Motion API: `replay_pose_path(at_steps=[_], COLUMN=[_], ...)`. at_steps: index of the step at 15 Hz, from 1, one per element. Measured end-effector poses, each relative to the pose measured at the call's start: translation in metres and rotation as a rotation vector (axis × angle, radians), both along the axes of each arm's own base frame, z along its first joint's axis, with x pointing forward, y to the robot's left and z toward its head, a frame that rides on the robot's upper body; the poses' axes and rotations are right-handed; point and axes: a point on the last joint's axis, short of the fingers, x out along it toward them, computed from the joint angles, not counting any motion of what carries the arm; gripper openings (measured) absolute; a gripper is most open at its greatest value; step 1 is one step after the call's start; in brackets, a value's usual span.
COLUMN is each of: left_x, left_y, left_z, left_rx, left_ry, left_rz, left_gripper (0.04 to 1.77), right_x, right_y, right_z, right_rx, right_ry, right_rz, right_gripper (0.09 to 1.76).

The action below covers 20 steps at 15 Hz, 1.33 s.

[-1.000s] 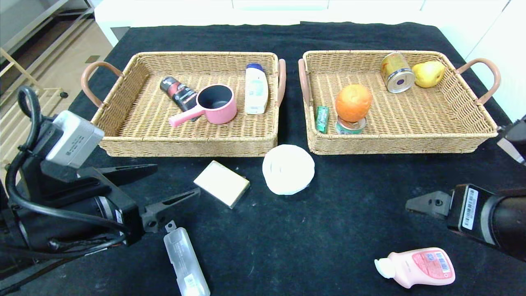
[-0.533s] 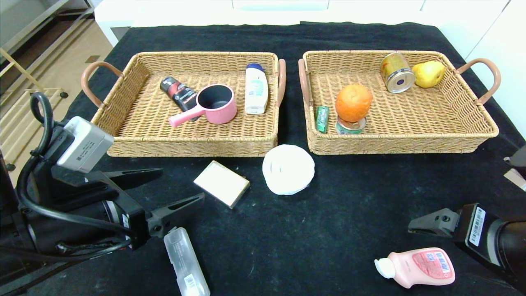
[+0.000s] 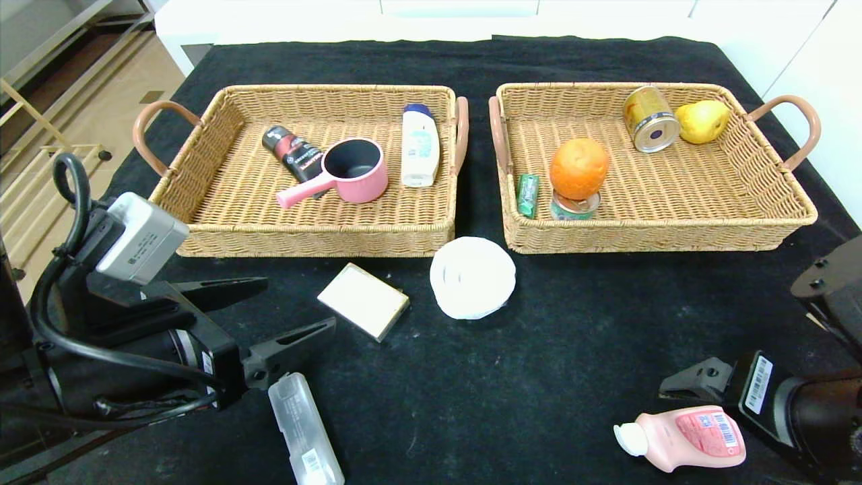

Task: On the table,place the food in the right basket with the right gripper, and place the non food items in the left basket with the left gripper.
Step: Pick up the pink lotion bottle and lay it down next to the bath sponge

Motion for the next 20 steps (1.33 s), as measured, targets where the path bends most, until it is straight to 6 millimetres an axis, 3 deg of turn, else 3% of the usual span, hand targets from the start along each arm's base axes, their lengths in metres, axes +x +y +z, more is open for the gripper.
replay_pose_path(at_steps=[9, 20], left_x=[0.001, 0.001], left_y=[0.0, 0.0], left_z=[-0.001, -0.001], left_rx=[0.002, 0.003], left_ry=[0.004, 0.005], left_rz=[0.0, 0.0], left_gripper=[1.72, 1.72], right_x=[0.018, 0.022], right_y=[0.011, 0.015], right_z=[-0.023, -0.033], right_rx=[0.019, 0.003], right_ry=[0.055, 0.074], right_rz=[0.004, 0.005], right_gripper=[1.71, 1.71])
